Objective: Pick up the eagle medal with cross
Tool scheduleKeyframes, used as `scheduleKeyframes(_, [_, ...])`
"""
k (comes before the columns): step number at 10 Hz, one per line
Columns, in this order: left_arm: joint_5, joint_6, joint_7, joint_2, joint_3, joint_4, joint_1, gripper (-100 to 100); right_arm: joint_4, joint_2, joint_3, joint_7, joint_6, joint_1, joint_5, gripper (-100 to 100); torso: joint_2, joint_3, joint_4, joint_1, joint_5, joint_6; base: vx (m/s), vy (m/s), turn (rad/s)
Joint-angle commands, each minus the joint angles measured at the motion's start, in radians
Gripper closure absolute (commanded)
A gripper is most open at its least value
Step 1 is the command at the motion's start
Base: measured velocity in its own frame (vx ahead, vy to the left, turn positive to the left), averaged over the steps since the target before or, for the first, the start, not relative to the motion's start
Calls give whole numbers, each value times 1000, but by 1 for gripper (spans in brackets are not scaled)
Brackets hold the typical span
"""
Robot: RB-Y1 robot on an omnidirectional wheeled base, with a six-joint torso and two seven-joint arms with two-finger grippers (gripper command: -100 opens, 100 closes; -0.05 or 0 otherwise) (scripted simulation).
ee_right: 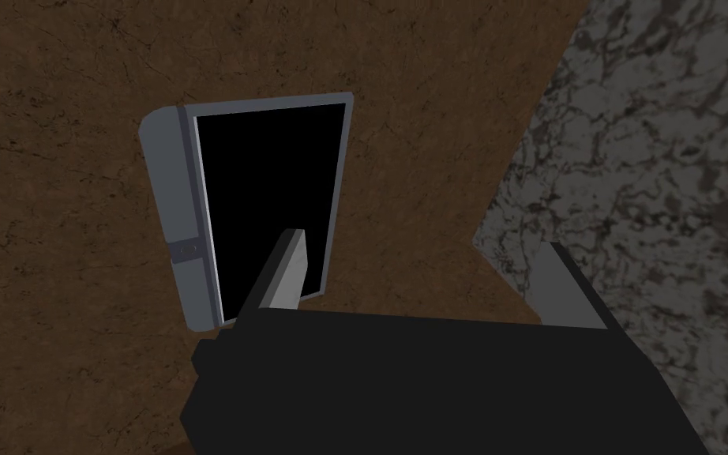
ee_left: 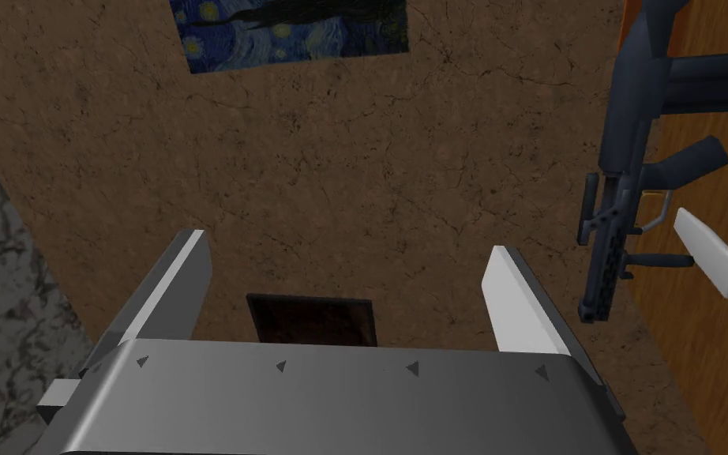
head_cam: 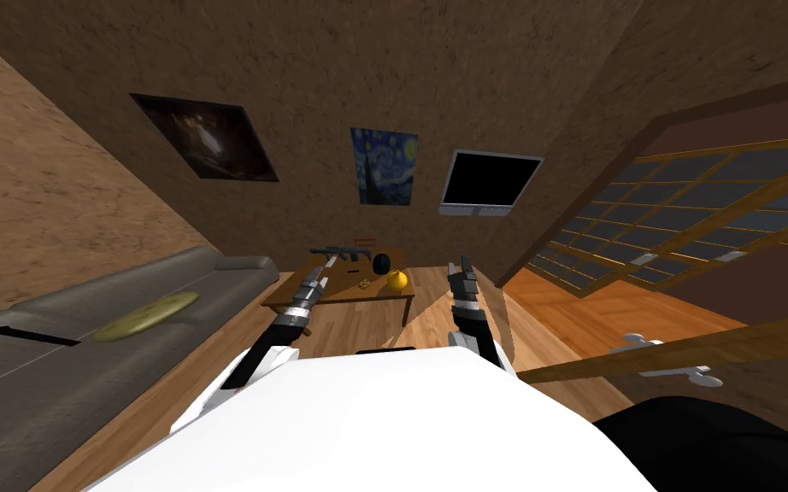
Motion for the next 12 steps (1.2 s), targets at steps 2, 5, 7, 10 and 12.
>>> scheduleKeyframes(2, [44,67,-9,60,-2,63,-28,-100,0,0,0,0,0,0,0,0,0,0,0,0,0,0,-12,-51,-101])
scheduleKeyframes(5, [101,133,-21,127,-3,127,-53,-100,0,0,0,0,0,0,0,0,-1,-1,0,1,0,0,-7,-46,-128])
scheduleKeyframes(7, [131,183,-28,161,-4,185,-67,-100,0,0,0,0,0,0,0,0,-1,-1,0,1,0,0,-4,-37,-116])
scheduleKeyframes(10, [160,235,-37,191,-6,232,-84,-100,0,0,0,0,0,0,0,0,-1,-1,0,1,0,0,0,-35,-113])
scheduleKeyframes(12, [190,282,-47,219,-7,269,-102,-100,0,0,0,0,0,0,0,0,-2,-1,0,1,0,0,9,-32,-133])
